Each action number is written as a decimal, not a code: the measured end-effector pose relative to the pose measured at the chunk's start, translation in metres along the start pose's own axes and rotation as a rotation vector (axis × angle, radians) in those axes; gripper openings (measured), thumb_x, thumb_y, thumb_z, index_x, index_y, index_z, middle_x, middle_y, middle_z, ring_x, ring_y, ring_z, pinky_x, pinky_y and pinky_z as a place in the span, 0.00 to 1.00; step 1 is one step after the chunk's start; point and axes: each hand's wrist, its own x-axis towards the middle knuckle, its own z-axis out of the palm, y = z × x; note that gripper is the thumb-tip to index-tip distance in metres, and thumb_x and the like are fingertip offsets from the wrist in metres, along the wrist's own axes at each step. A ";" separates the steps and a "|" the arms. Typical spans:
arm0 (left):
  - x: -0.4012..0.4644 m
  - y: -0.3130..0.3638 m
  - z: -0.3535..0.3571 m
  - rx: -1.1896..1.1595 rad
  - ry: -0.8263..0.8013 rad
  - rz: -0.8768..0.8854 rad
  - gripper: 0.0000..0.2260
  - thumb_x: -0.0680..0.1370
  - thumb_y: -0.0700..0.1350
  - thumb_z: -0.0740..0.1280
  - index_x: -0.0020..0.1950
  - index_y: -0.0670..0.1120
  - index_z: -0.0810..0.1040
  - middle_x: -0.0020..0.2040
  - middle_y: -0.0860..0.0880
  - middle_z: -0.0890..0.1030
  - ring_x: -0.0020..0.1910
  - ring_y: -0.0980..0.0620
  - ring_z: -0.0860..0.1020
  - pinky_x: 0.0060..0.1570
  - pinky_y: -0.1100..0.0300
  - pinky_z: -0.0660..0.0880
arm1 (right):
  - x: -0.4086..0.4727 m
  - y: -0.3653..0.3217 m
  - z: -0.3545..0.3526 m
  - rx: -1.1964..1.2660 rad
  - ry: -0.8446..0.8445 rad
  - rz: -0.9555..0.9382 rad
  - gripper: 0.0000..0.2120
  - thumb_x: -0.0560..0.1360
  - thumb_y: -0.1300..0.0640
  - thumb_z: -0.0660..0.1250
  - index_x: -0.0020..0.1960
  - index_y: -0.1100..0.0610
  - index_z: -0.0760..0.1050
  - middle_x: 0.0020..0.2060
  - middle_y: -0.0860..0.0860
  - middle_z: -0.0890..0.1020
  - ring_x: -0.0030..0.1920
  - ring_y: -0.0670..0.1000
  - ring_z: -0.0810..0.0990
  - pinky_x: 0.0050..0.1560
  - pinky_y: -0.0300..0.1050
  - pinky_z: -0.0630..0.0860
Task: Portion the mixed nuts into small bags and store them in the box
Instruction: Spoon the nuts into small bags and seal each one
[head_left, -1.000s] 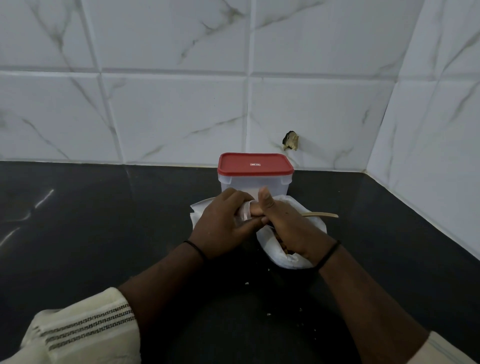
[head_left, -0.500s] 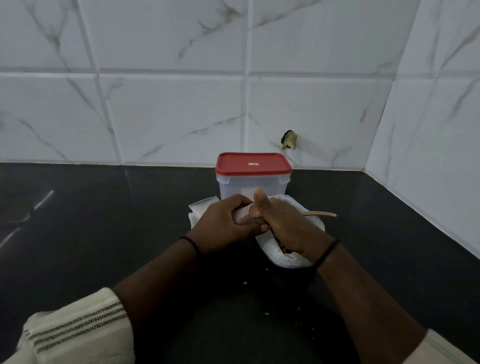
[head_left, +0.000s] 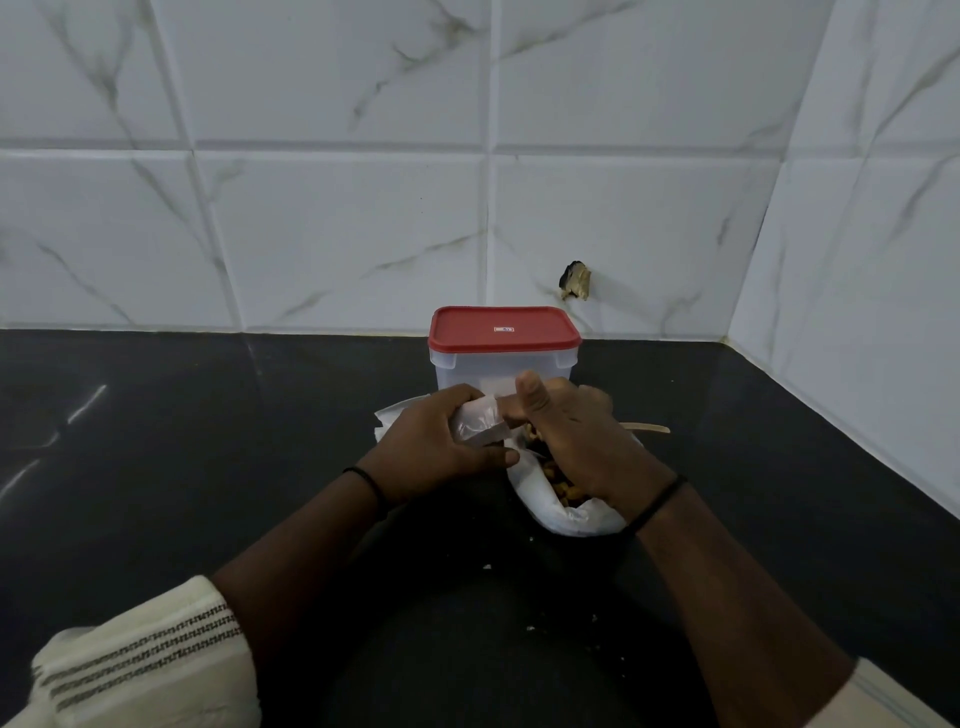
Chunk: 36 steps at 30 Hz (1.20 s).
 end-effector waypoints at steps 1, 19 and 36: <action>0.000 0.001 0.000 -0.016 0.008 -0.001 0.28 0.61 0.63 0.75 0.56 0.51 0.77 0.48 0.52 0.82 0.46 0.54 0.81 0.50 0.51 0.80 | -0.001 -0.003 -0.001 -0.032 -0.025 0.003 0.56 0.62 0.18 0.30 0.48 0.55 0.84 0.35 0.41 0.76 0.44 0.34 0.74 0.74 0.59 0.53; -0.001 0.002 -0.018 -0.170 -0.221 -0.033 0.30 0.68 0.64 0.66 0.58 0.42 0.78 0.54 0.39 0.80 0.48 0.48 0.78 0.49 0.53 0.76 | 0.001 -0.002 0.008 0.270 -0.109 0.079 0.55 0.60 0.14 0.43 0.53 0.56 0.85 0.48 0.56 0.85 0.55 0.54 0.82 0.68 0.59 0.68; -0.003 0.009 -0.006 0.016 -0.224 0.086 0.34 0.69 0.75 0.60 0.58 0.48 0.79 0.53 0.48 0.82 0.52 0.46 0.80 0.55 0.46 0.77 | -0.007 -0.012 0.009 0.188 -0.172 0.197 0.24 0.63 0.25 0.42 0.39 0.41 0.66 0.52 0.49 0.82 0.66 0.59 0.74 0.54 0.35 0.66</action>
